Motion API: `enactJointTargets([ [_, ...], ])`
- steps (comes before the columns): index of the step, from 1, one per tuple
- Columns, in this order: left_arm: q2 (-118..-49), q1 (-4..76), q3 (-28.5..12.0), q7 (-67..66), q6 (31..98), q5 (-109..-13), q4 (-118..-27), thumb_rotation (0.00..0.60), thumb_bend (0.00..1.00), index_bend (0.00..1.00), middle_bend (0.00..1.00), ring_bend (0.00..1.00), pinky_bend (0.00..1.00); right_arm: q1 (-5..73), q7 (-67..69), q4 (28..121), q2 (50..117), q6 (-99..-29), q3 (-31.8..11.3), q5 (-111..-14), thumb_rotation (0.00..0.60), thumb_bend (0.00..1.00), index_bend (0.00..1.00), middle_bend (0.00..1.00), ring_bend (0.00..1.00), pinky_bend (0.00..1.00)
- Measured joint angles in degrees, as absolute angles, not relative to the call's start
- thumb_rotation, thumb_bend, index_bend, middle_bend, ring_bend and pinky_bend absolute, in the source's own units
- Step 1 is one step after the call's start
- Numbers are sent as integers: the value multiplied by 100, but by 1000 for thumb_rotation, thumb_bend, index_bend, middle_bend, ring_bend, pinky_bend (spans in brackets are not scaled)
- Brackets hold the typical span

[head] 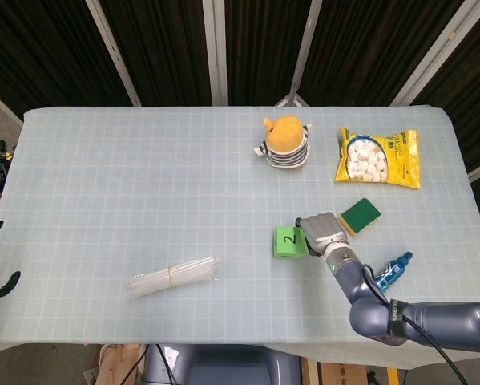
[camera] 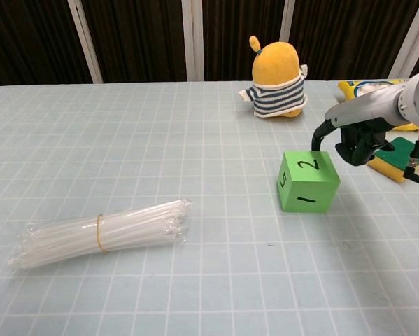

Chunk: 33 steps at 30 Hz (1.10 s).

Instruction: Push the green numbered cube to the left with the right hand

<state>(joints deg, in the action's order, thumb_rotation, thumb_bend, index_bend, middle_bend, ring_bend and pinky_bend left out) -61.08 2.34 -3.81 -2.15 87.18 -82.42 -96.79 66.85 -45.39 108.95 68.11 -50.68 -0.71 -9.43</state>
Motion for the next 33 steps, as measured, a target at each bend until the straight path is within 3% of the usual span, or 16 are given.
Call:
enactJointTargets([
  [33, -6119, 220, -378, -242, 8746, -8252, -9690, 600, 344, 46, 0, 0, 0, 6780, -3956, 11563, 6098, -4645, 501, -1374, 600, 830, 268, 832, 875, 722],
])
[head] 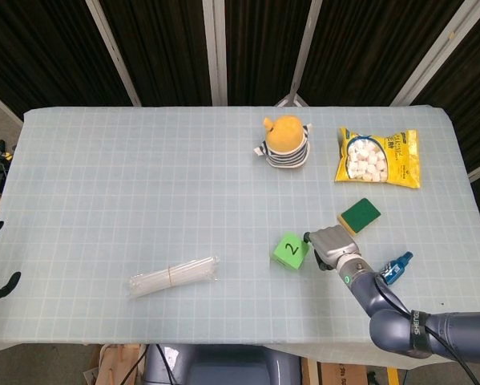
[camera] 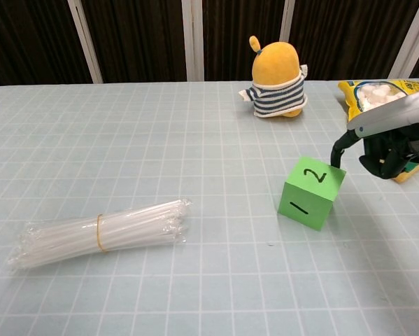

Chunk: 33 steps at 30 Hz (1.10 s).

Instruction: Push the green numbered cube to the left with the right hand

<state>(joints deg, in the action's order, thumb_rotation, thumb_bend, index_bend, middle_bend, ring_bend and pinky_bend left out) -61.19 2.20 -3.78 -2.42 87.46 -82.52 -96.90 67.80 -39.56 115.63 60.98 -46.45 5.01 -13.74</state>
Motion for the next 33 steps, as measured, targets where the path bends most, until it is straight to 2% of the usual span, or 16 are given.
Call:
enactJointTargets([
  [12, -6132, 221, -377, -288, 8746, -8250, -9702, 600, 344, 46, 0, 0, 0, 6687, -3710, 11577, 5911, -4502, 727, -1617, 600, 829, 286, 832, 875, 722],
  [23, -6143, 214, -367, -317, 8757, -8266, -9711, 600, 344, 45, 0, 0, 0, 6383, -3382, 11904, 5740, -4507, 767, -2544, 600, 829, 288, 832, 875, 722],
  [33, -6110, 210, -374, -251, 8745, -8244, -9717, 600, 344, 45, 0, 0, 0, 6286, -3175, 11933, 5758, -4423, 789, -2879, 600, 829, 288, 832, 875, 722],
])
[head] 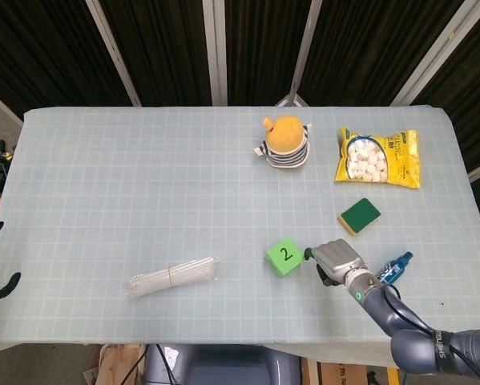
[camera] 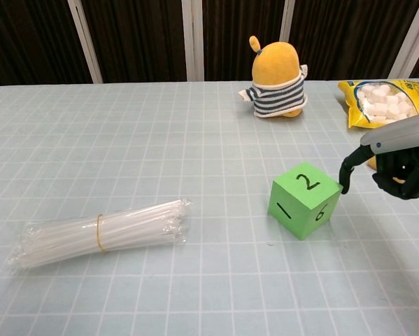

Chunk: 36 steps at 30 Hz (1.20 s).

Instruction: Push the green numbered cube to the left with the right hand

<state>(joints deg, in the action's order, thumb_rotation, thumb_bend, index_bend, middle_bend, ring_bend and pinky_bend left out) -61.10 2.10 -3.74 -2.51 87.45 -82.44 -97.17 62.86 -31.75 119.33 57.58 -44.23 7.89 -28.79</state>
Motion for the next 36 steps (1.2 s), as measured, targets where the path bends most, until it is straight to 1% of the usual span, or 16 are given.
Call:
enactJointTargets([
  [11, -6086, 201, -371, -188, 8754, -8259, -9710, 600, 344, 46, 0, 0, 0, 6309, -3006, 12104, 5872, -4329, 757, -3148, 600, 829, 288, 832, 875, 722],
  [18, -6069, 203, -372, -154, 8740, -8255, -9708, 600, 344, 46, 0, 0, 0, 6377, -2961, 12130, 5939, -4340, 763, -3121, 600, 829, 288, 832, 875, 722],
  [25, -6058, 204, -379, -129, 8734, -8242, -9705, 600, 344, 45, 0, 0, 0, 6505, -2956, 12095, 5930, -4283, 857, -2927, 600, 829, 287, 832, 875, 722],
  [29, -6061, 206, -375, -148, 8726, -8241, -9710, 600, 344, 46, 0, 0, 0, 6576, -2984, 12089, 5916, -4231, 981, -2836, 600, 829, 288, 832, 876, 722],
  [36, -6067, 200, -374, -160, 8740, -8247, -9716, 600, 344, 46, 0, 0, 0, 6555, -2872, 12115, 5895, -4158, 1033, -2947, 600, 829, 288, 832, 875, 722],
])
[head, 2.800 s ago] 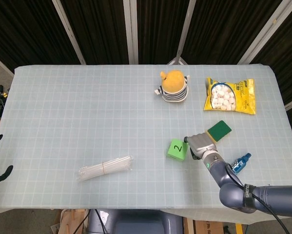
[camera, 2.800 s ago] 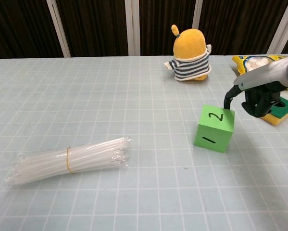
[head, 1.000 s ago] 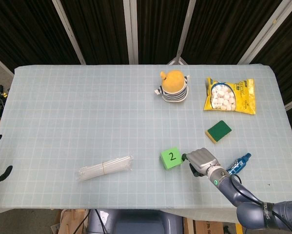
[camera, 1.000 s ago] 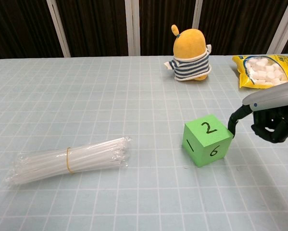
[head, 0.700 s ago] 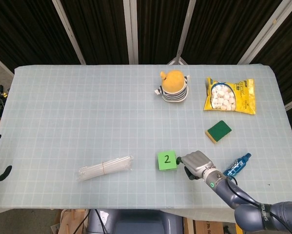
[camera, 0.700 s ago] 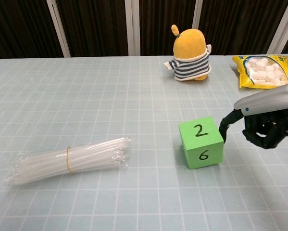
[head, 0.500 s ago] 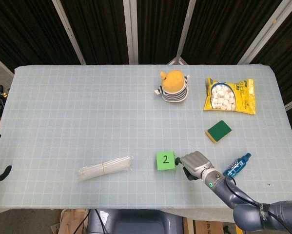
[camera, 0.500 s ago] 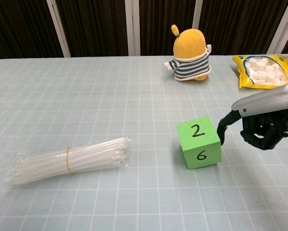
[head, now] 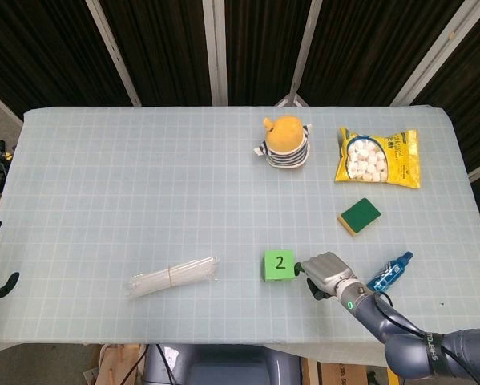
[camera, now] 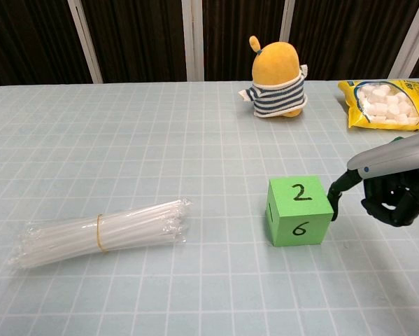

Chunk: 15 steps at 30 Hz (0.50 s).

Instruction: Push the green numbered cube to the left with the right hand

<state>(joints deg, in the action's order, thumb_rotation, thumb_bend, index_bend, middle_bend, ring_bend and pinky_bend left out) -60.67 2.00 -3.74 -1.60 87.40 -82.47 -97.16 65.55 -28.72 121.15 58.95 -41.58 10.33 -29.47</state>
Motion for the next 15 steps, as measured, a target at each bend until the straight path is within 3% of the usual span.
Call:
enactJointTargets([
  [15, -6047, 199, -375, -112, 8734, -8247, -9708, 600, 344, 45, 0, 0, 0, 6339, -2561, 12183, 5975, -4099, 1044, -3587, 600, 828, 288, 832, 875, 722],
])
